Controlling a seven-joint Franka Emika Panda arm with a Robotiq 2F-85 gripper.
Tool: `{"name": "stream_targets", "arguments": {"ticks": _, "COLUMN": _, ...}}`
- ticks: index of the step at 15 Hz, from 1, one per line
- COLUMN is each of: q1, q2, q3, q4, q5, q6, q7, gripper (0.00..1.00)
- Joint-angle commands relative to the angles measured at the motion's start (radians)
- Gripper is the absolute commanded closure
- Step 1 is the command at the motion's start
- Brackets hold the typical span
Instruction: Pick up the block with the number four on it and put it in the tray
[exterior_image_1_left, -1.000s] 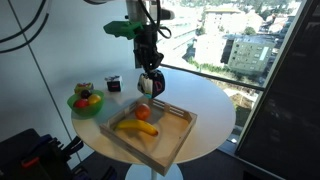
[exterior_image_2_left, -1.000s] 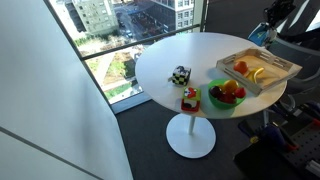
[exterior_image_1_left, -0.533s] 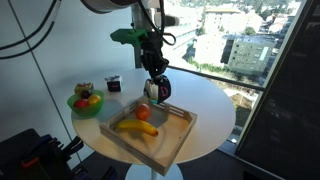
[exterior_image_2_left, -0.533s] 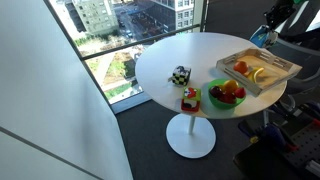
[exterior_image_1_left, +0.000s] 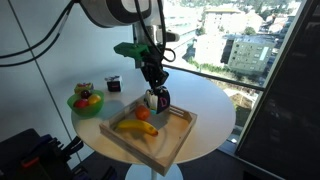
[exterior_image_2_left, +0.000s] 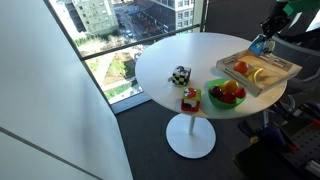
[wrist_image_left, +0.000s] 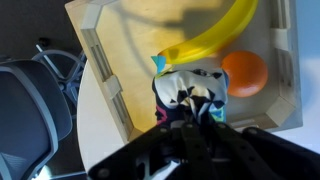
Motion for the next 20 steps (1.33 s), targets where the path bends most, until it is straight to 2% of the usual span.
{"name": "stream_targets", "arguments": {"ticks": 1, "q1": 0.002, "q2": 0.019, "q3": -0.004, "q4": 0.018, "q5": -0.034, "q6": 0.003, "q7": 0.031, "gripper": 0.64}}
{"name": "stream_targets", "arguments": {"ticks": 9, "q1": 0.013, "q2": -0.024, "q3": 0.007, "q4": 0.012, "q5": -0.012, "q6": -0.021, "q7": 0.008, "gripper": 0.02}}
{"name": "stream_targets", "arguments": {"ticks": 15, "q1": 0.033, "q2": -0.094, "q3": 0.032, "q4": 0.010, "q5": 0.013, "q6": -0.059, "q7": -0.012, "gripper": 0.00}}
{"name": "stream_targets", "arguments": {"ticks": 20, "q1": 0.056, "q2": -0.156, "q3": 0.054, "q4": 0.021, "q5": 0.093, "q6": -0.164, "q7": -0.089, "gripper": 0.00}}
